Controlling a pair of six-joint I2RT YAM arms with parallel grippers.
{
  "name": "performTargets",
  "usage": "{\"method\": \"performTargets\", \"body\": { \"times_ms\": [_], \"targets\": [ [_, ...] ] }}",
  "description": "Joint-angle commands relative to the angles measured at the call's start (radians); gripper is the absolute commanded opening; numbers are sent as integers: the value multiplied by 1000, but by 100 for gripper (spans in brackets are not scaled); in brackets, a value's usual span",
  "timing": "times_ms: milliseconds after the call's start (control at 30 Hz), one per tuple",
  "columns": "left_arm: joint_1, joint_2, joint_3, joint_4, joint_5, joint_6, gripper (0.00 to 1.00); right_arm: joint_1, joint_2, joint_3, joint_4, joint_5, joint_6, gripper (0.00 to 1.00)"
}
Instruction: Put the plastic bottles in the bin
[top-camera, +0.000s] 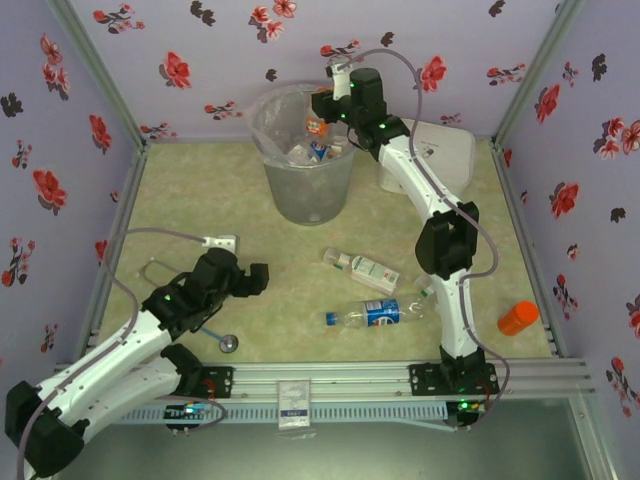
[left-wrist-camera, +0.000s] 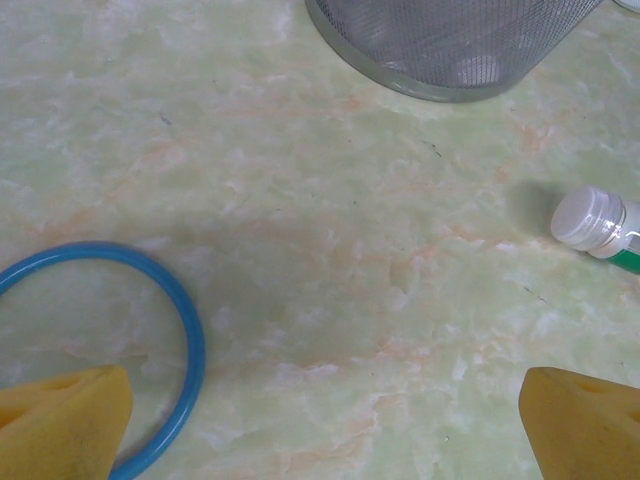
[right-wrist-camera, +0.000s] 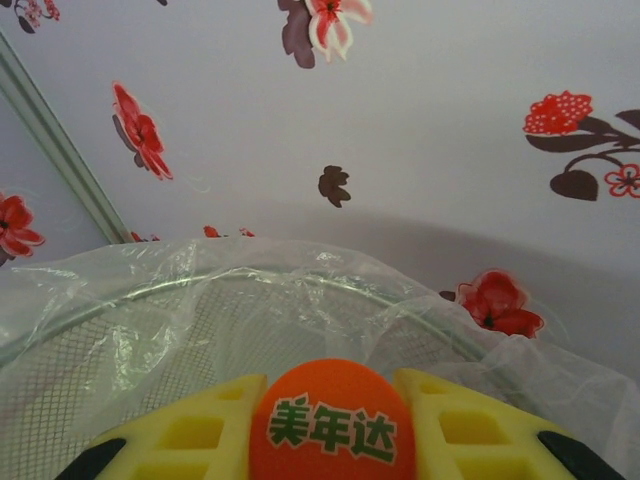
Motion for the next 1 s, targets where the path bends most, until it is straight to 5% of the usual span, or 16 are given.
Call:
{"method": "performTargets", "body": {
  "times_ms": [0, 133, 333, 467, 967],
  "targets": [
    [4, 20, 37, 27, 26, 27, 100, 26, 56, -25, -173, -131, 40, 9],
    [4, 39, 37, 40, 36, 30, 100, 31, 26, -35, -136, -241, 131, 18],
    [4, 51, 46, 43, 44, 42, 100, 59, -50, -36, -134, -211, 93, 60],
    [4, 60, 49, 50, 50, 49, 100, 70, -96, -2, -178, -167, 57, 75],
    [-20, 126, 73, 65, 105, 86, 100, 54, -355, -45, -330, 3, -8, 79]
  ]
}}
